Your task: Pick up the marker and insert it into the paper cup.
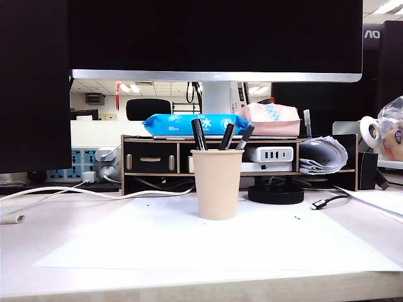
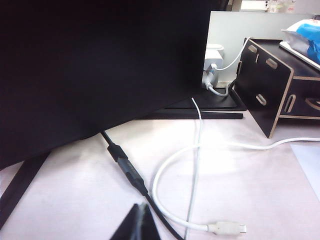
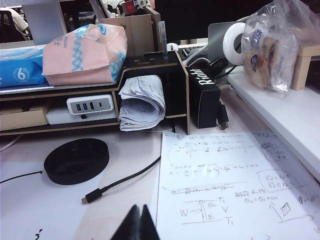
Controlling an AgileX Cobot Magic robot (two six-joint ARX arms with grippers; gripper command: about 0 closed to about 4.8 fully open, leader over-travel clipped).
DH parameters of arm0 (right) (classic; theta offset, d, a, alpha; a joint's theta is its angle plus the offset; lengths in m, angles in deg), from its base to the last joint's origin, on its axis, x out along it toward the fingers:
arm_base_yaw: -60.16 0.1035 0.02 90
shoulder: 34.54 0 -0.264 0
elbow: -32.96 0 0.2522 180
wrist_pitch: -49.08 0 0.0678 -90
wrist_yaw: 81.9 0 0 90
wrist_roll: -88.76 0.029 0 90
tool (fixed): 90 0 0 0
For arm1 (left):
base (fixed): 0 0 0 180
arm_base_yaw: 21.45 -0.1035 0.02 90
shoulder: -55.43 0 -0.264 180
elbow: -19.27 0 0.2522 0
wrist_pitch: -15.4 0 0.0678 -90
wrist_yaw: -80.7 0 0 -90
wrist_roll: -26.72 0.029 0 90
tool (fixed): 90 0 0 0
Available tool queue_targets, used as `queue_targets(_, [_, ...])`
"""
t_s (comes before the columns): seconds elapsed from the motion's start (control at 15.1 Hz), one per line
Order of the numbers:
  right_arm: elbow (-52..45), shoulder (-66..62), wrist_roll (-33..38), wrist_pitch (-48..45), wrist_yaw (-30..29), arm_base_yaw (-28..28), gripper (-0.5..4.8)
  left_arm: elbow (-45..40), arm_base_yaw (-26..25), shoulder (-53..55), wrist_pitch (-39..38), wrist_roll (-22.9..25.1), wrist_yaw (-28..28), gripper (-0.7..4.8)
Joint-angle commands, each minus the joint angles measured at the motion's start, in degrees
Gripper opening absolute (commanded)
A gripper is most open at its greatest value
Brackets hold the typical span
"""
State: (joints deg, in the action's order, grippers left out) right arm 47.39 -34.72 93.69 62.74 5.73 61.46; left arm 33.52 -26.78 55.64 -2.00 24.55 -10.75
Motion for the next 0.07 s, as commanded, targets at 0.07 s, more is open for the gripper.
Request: queue_targets(0.07, [-0.13,0.00,0.22,-1.03,0.33,-0.02,-0.05,0.04,-0.11,-0.02,1.05,0.04,-0.07,-0.04])
